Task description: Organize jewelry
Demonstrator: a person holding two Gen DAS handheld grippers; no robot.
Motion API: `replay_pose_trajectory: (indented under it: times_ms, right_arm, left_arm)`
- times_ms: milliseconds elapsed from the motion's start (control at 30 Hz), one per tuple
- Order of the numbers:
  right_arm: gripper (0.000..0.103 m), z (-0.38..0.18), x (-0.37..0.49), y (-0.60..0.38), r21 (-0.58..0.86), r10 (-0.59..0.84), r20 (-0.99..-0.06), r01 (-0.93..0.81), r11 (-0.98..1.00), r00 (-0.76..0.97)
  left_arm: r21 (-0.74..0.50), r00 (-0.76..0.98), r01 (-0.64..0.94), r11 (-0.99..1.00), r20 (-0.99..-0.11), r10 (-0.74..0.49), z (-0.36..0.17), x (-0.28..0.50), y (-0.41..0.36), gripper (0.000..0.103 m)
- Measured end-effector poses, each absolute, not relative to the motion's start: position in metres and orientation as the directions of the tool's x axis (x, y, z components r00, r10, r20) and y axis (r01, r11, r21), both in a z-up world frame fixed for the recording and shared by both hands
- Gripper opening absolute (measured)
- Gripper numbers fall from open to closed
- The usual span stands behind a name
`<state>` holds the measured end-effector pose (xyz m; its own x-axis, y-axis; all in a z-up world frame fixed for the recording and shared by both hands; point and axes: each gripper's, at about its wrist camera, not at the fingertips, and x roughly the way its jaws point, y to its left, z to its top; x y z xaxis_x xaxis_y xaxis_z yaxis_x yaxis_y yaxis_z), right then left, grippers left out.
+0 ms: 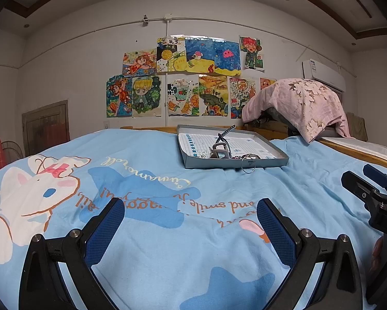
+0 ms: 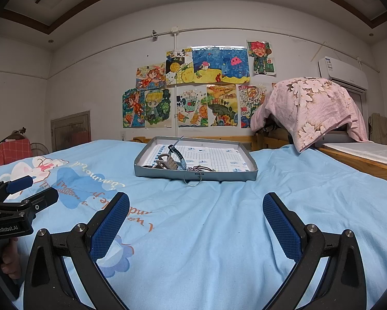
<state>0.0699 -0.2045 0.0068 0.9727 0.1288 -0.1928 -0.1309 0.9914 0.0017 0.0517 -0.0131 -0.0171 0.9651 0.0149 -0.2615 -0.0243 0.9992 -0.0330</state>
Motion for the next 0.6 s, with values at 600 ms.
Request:
replay_pose_trajectory:
  times_ms: [600]
  right_arm:
    - [0.101, 0.0063, 0.0702, -0.2052, 0.002, 0.129, -0.193, -0.131, 0.991, 0.973]
  left_arm:
    - [-0.028, 0.966, -0.023, 0.999, -0.259, 0.015, -0.0178, 0.0511, -0.0135, 0.103]
